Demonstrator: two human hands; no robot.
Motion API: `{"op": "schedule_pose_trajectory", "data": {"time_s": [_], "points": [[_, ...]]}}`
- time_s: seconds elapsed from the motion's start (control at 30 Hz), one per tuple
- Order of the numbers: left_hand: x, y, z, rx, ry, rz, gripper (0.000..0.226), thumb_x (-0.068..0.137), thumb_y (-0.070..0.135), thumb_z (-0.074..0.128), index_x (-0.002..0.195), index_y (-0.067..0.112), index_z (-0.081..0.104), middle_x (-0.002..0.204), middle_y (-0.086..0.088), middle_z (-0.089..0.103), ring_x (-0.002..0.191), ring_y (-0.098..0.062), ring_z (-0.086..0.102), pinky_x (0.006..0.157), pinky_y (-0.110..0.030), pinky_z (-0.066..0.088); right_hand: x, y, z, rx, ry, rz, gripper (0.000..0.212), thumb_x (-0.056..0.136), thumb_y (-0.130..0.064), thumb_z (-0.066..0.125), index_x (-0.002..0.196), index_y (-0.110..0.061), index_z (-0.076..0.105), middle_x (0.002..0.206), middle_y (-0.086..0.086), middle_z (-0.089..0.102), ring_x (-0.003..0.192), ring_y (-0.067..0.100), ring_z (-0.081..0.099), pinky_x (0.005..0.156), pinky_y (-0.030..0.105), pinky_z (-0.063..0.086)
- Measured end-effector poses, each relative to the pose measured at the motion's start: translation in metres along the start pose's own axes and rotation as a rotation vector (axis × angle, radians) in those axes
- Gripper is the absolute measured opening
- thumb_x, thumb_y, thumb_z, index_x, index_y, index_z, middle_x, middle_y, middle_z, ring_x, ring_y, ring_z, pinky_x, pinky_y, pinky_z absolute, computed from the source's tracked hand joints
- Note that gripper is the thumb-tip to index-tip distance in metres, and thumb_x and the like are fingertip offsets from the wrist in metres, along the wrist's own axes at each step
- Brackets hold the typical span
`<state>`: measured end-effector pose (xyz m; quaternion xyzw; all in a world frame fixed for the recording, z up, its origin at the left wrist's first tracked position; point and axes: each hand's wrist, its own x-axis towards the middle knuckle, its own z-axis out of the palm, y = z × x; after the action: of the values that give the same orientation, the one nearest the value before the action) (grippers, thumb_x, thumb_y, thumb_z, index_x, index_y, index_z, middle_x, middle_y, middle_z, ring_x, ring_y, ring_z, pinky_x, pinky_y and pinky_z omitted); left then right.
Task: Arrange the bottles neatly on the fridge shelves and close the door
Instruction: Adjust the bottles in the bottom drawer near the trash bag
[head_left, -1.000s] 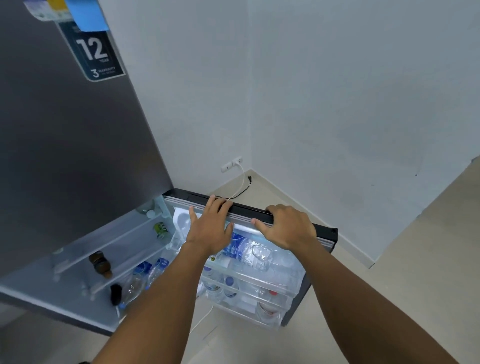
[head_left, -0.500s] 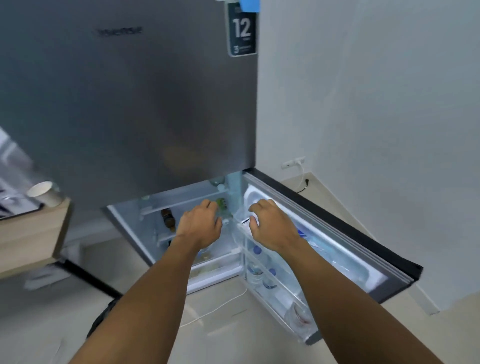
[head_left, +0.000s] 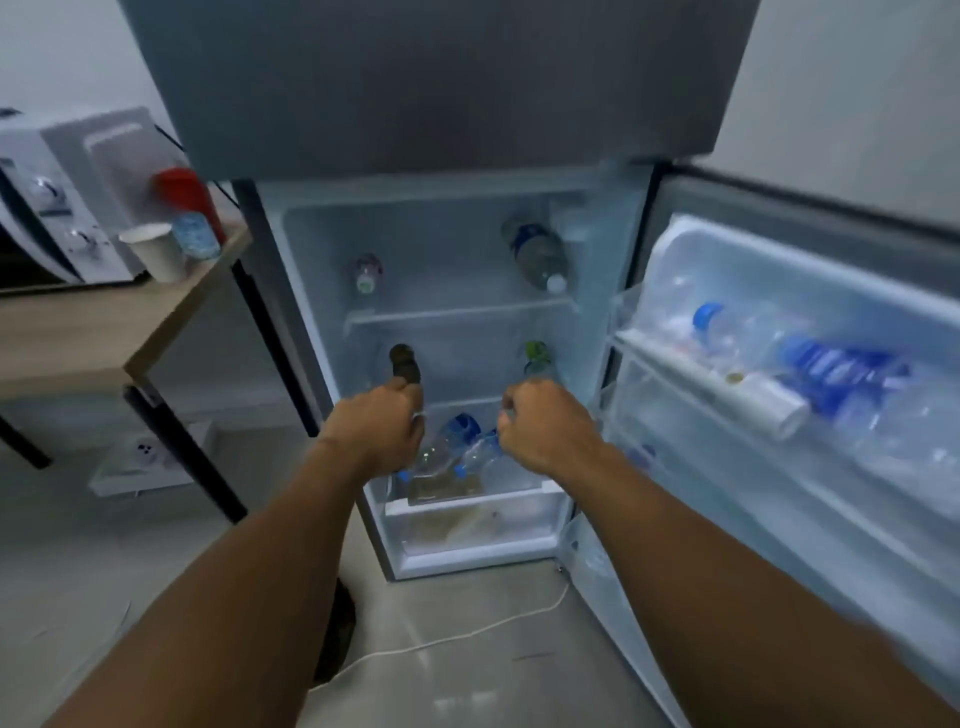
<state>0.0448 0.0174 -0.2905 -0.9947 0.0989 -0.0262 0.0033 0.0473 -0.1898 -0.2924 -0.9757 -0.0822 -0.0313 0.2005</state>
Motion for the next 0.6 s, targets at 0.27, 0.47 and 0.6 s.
{"op": "schedule_pose_trajectory", "data": {"time_s": [0.27, 0.47, 0.6], "points": [[-0.050, 0.014, 0.103, -0.127, 0.054, 0.010, 0.026, 0.094, 0.035, 0.043, 0.112, 0.018, 0.053, 0.114, -0.004, 0.057, 0.093, -0.028, 0.061, 0.076, -0.039, 0.049, -0.051, 0.026, 0.073, 0.007, 0.005, 0.013, 0.022, 0.092, -0.025, 0.050, 0.088, -0.011, 0.067, 0.088, 0.011, 0.066, 0.070, 0.025, 0.053, 0.067, 0.028, 0.040], [-0.048, 0.006, 0.110, -0.175, 0.040, -0.019, 0.028, 0.093, 0.033, 0.044, 0.114, 0.017, 0.055, 0.112, -0.004, 0.057, 0.094, -0.026, 0.060, 0.080, -0.042, 0.053, -0.056, 0.034, 0.075, -0.017, -0.075, 0.030, 0.025, 0.090, -0.025, 0.051, 0.097, -0.012, 0.071, 0.097, 0.010, 0.069, 0.080, 0.027, 0.062, 0.071, 0.030, 0.049], [-0.051, 0.001, 0.091, -0.203, 0.040, -0.058, 0.025, 0.091, 0.032, 0.048, 0.108, 0.017, 0.056, 0.113, -0.005, 0.058, 0.096, -0.027, 0.060, 0.080, -0.040, 0.051, -0.058, 0.026, 0.058, -0.010, -0.103, 0.055, 0.024, 0.088, -0.022, 0.052, 0.095, -0.011, 0.072, 0.096, 0.011, 0.070, 0.080, 0.027, 0.064, 0.072, 0.031, 0.053]]}}
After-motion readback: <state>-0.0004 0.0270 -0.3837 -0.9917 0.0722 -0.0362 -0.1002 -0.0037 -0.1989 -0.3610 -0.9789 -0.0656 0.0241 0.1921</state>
